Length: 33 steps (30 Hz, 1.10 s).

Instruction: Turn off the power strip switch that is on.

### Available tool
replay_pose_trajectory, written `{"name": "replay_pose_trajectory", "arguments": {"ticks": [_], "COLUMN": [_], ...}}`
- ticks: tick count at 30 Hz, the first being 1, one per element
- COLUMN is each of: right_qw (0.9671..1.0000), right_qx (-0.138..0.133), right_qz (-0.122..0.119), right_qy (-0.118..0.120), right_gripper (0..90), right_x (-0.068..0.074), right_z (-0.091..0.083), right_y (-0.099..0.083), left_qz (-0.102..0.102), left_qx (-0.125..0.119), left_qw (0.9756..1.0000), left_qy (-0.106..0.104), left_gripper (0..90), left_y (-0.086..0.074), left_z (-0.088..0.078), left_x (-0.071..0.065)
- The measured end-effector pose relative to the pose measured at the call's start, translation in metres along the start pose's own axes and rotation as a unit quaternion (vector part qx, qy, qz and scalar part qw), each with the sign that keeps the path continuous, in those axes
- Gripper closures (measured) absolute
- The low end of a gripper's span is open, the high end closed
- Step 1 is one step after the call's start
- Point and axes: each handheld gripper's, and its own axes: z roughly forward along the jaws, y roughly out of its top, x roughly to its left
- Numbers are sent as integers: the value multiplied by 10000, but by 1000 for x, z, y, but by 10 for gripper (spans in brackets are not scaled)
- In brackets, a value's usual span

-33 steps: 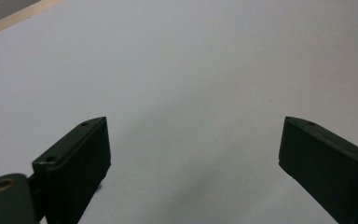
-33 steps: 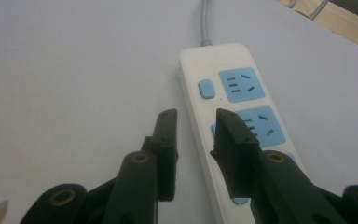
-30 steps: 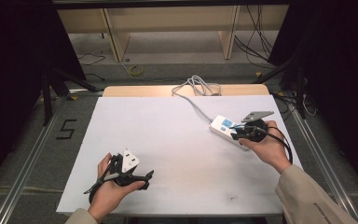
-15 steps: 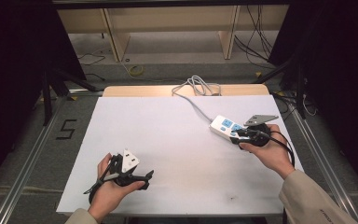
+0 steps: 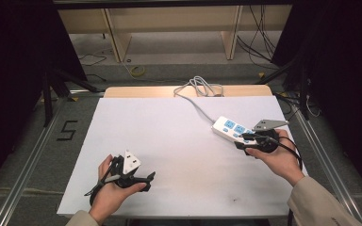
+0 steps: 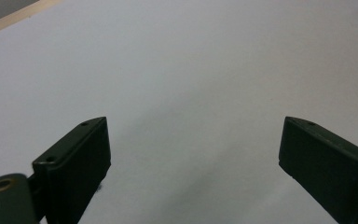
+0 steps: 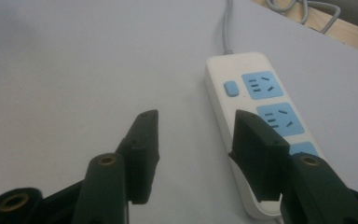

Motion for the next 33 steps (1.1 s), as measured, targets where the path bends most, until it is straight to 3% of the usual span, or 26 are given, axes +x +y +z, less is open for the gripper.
{"name": "replay_pose_trajectory", "arguments": {"ticks": [20,33], "right_qw": [9992,9990], "right_qx": [-315,-392], "right_qz": [150,160], "right_qy": [212,146], "right_gripper": [357,316], "right_x": [12,15], "right_z": [-22,-33], "right_y": [-33,-55], "left_qz": [-11,-11], "left_qx": [30,48], "left_qw": [10000,10000], "left_qy": [-8,-19], "left_gripper": [86,86], "left_y": [-1,-2], "left_z": [0,0], "left_x": [0,-1]}}
